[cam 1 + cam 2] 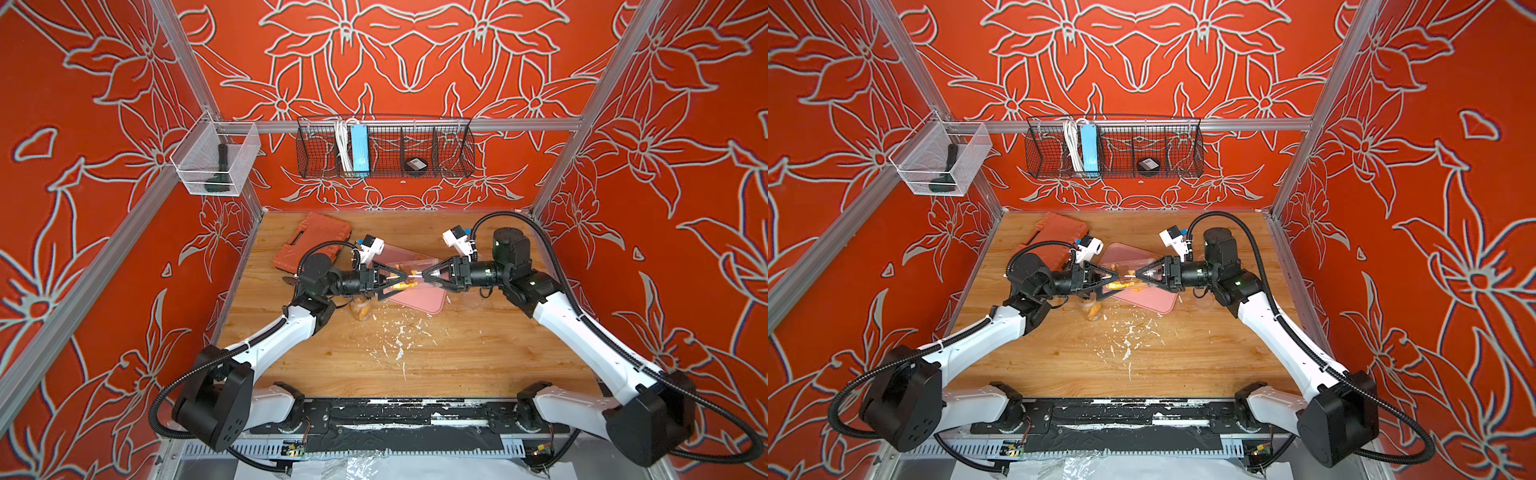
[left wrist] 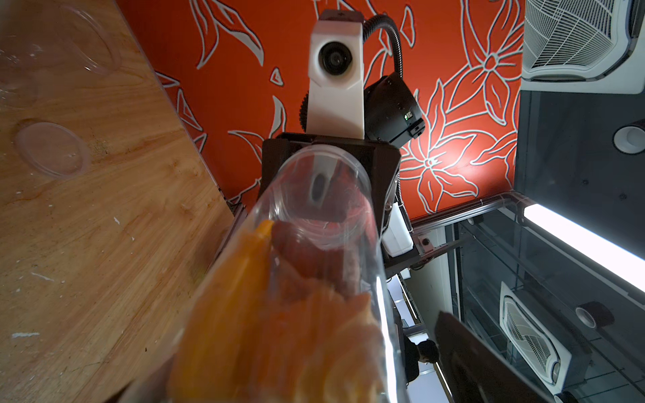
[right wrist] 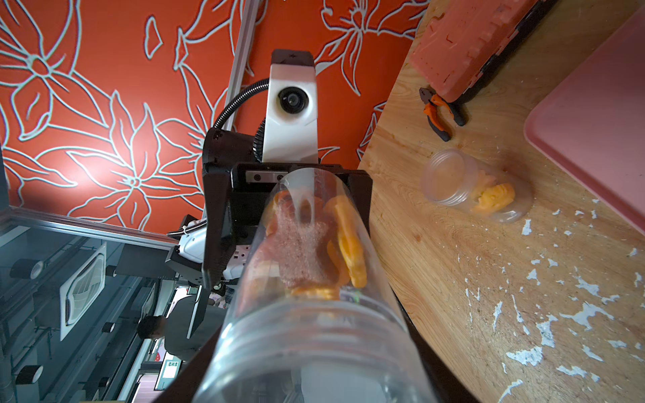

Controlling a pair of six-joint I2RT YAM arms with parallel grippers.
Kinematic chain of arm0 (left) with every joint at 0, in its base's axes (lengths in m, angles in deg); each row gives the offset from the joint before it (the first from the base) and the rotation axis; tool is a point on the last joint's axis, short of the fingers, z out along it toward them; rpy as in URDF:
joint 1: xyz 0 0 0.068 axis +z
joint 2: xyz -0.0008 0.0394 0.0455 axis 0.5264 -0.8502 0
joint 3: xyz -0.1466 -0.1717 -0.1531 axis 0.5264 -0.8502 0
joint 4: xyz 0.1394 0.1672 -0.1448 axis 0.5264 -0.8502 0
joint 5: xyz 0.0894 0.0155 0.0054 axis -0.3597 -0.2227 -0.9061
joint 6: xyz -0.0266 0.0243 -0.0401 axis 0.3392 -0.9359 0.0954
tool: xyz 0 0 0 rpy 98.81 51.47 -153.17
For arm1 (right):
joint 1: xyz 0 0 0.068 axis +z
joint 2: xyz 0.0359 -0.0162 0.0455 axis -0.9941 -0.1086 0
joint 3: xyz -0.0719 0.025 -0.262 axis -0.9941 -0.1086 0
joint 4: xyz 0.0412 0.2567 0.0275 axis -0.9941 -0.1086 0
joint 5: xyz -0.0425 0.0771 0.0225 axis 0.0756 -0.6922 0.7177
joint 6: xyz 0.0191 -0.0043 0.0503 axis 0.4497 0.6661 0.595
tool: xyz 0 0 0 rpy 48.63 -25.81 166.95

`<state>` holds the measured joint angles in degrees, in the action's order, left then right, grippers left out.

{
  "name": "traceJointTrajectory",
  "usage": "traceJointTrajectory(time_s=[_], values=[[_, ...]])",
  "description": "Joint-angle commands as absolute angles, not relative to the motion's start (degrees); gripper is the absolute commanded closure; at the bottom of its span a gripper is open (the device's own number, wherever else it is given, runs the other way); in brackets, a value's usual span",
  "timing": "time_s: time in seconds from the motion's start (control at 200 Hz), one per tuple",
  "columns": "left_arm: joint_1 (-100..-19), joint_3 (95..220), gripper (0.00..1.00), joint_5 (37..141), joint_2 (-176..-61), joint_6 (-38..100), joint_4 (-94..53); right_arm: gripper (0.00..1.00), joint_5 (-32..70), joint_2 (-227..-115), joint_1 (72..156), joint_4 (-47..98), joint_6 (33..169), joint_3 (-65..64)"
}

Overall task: Pour the cookies out of the jar
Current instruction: Pick up the jar from the center of the board.

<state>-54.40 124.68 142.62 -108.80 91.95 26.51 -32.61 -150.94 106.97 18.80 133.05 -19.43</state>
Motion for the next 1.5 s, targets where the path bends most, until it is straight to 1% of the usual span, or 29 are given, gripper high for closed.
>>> traceJointTrajectory(time_s=[0.0, 0.325, 0.55, 0.746, 1.091, 1.256, 1.496], values=[[-54.9, 126.9, 0.07, 143.1, -108.9, 95.0, 30.7, 0.39, -33.9, -149.7, 106.9, 19.6, 132.7, -20.6], [-55.2, 126.7, 0.19, 142.5, -108.7, 95.7, 30.8, 0.39, -33.3, -150.1, 106.9, 20.2, 133.0, -21.6], [-55.2, 126.0, 0.27, 142.1, -109.8, 99.1, 36.0, 0.39, -33.3, -150.1, 106.9, 20.2, 132.9, -22.2], [-55.2, 125.6, 0.31, 142.1, -110.4, 99.8, 37.2, 0.38, -32.6, -150.4, 106.8, 20.1, 133.1, -22.2], [-55.2, 123.4, 0.35, 141.9, -112.2, 99.0, 37.2, 0.34, -29.1, -152.1, 106.4, 15.7, 133.3, -22.1], [-55.2, 122.6, 0.35, 142.0, -113.4, 98.3, 37.3, 0.32, -28.9, -152.6, 105.9, 16.9, 134.2, -23.4], [-55.1, 122.1, 0.36, 141.9, -115.1, 98.2, 37.9, 0.27, -29.2, -152.7, 105.5, 17.3, 134.6, -23.6]])
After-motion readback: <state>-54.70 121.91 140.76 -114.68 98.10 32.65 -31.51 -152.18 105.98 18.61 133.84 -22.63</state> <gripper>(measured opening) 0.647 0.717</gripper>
